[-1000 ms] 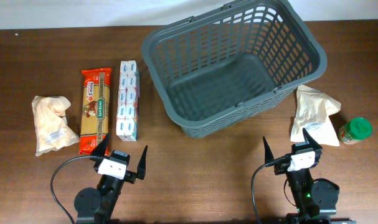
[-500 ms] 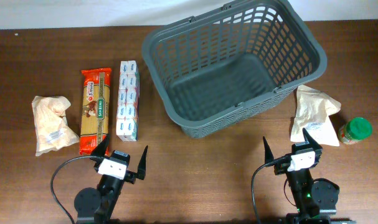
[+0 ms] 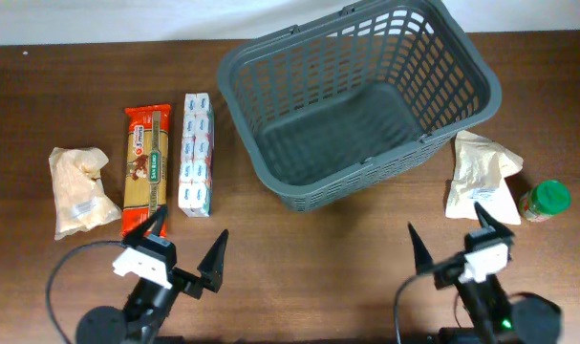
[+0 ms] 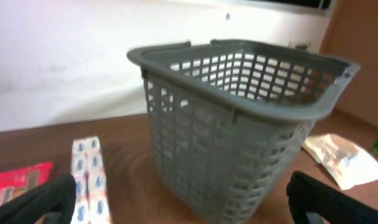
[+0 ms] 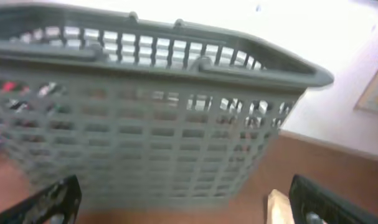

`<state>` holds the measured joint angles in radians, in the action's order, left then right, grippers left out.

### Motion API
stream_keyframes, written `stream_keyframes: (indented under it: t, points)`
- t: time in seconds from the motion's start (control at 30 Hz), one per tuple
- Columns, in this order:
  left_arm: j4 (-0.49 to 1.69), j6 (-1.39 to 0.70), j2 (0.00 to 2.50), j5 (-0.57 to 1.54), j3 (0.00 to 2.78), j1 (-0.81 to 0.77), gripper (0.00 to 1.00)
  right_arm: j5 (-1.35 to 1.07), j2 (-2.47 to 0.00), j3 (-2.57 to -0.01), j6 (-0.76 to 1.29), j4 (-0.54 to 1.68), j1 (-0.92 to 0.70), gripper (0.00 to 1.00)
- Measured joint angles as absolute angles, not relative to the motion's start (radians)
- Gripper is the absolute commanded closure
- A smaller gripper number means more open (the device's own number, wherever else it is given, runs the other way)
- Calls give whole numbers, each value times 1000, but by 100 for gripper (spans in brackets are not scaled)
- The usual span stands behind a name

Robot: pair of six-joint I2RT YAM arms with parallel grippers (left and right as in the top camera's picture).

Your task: Pack container

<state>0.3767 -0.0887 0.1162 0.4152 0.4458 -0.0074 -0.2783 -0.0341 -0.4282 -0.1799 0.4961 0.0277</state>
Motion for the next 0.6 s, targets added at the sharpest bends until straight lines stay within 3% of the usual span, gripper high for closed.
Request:
stream_keyframes:
  t: [0.33,0.5,0.6]
  points:
    - [715,-39,542,401,968,-7,1,-270,-398,-1053,-179,1106,25,1]
    - [1053,59,853,395,1380,-7,1,-282,-674,-1427,-179,1382,25,1]
    - [1223,105,985,393,1571,-9,1,-389,-777,-1590,-179,1423,24,1]
